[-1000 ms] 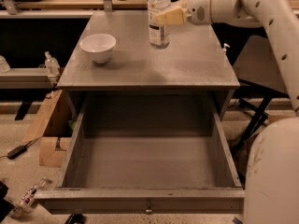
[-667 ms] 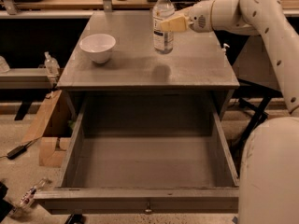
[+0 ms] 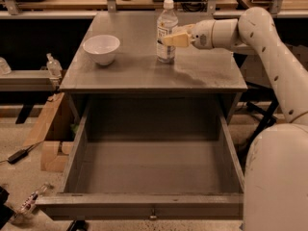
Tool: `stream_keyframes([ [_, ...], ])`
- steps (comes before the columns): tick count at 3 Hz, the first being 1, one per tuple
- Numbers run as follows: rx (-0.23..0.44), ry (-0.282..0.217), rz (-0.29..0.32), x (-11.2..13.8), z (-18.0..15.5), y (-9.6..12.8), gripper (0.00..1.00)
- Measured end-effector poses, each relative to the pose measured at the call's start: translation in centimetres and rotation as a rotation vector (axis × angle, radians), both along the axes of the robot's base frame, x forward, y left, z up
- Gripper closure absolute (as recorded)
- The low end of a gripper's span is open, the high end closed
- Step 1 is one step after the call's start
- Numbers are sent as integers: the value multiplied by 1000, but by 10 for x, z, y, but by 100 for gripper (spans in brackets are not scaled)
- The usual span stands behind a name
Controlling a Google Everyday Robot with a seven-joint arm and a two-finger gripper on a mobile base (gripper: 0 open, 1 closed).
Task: Pick blue plastic bottle from top drawer and place on counter
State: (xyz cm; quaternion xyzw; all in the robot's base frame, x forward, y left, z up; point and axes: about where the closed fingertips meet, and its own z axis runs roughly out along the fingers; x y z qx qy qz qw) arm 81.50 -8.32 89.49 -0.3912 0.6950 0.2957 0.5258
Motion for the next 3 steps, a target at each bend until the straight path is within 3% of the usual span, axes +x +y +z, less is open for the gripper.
stream_keyframes([
  [1,0,0,0,0,3,0,82],
  [3,0,0,0,0,3,0,35],
])
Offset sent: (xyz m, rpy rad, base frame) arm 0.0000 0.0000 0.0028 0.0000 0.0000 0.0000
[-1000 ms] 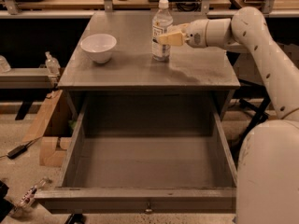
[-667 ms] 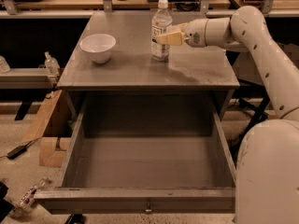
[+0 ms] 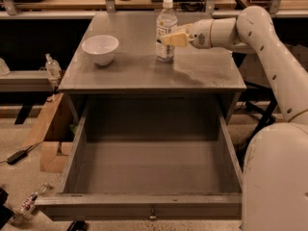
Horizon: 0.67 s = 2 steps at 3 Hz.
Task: Pick blue plastic bottle from top drawer and place on counter
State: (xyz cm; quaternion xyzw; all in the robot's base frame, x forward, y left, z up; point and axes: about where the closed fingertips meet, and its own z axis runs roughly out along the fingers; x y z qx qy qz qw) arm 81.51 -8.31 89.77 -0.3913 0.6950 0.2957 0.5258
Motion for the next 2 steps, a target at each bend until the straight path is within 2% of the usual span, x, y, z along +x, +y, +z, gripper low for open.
stream_keyframes([
  [1,0,0,0,0,0,0,12],
  [2,1,2,4,0,-1,3,0],
])
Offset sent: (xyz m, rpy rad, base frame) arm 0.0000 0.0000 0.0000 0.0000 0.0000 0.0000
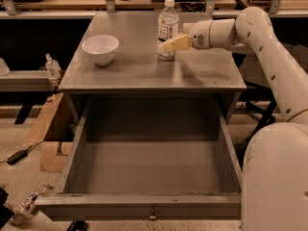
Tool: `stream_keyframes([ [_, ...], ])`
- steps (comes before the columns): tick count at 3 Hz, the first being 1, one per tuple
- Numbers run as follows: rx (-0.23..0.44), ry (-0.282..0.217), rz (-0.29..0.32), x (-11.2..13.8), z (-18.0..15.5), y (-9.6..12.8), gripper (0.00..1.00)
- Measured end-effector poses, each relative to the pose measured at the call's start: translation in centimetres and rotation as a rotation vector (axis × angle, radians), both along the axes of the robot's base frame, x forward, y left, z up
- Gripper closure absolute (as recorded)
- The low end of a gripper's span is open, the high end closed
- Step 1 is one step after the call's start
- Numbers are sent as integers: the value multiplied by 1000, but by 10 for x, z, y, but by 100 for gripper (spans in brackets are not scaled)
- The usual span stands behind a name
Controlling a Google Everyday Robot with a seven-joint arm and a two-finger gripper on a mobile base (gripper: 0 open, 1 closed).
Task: Pick blue plastic bottle from top drawer and place on counter
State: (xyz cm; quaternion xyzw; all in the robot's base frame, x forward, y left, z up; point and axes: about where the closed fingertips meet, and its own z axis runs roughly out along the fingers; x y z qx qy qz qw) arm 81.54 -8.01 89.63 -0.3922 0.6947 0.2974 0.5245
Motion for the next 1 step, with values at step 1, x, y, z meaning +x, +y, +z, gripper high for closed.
stream_keyframes([
  [1,0,0,0,0,0,0,0],
])
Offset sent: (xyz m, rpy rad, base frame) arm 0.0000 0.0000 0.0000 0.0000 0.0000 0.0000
